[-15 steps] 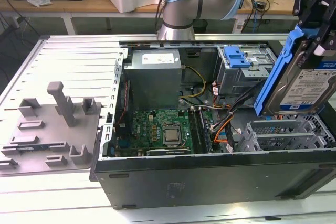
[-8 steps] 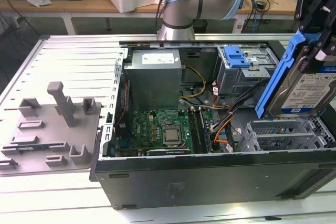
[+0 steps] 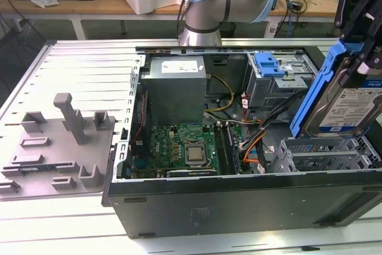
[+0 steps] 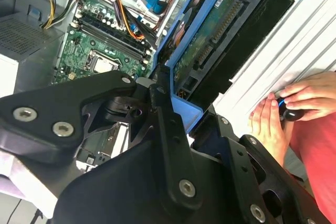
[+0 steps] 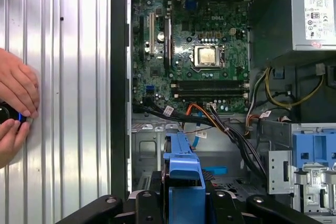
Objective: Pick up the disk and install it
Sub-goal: 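Insert the disk into the insertion slot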
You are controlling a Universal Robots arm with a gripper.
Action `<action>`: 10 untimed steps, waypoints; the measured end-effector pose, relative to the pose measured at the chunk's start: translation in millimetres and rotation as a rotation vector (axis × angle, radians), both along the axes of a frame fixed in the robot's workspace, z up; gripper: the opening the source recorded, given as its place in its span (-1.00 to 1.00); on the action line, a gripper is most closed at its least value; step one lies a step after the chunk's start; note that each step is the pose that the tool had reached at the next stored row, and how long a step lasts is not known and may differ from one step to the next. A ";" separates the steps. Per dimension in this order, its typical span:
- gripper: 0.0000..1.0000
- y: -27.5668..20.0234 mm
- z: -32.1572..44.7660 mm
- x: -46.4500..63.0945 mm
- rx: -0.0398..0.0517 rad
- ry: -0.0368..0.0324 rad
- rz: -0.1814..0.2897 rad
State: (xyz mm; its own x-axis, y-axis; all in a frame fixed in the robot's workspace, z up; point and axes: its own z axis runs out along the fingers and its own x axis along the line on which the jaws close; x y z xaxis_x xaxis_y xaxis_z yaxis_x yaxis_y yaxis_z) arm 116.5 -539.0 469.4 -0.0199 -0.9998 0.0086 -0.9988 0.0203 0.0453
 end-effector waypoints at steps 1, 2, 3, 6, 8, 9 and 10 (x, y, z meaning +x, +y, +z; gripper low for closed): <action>-0.26 -0.2 -1.0 0.3 0.0000 0.0001 -0.002; -0.26 -0.2 -1.6 0.5 -0.0001 0.0000 -0.003; -0.26 -0.3 -2.0 0.7 0.0000 0.0000 -0.004; -0.26 -0.3 -3.6 1.0 0.0000 0.0001 -0.005; -0.26 -0.3 -5.4 1.0 0.0000 -0.0001 -0.005; -0.26 -0.3 -6.1 1.0 -0.0002 -0.0003 -0.005; -0.26 -0.3 -6.7 1.0 -0.0004 -0.0005 -0.005</action>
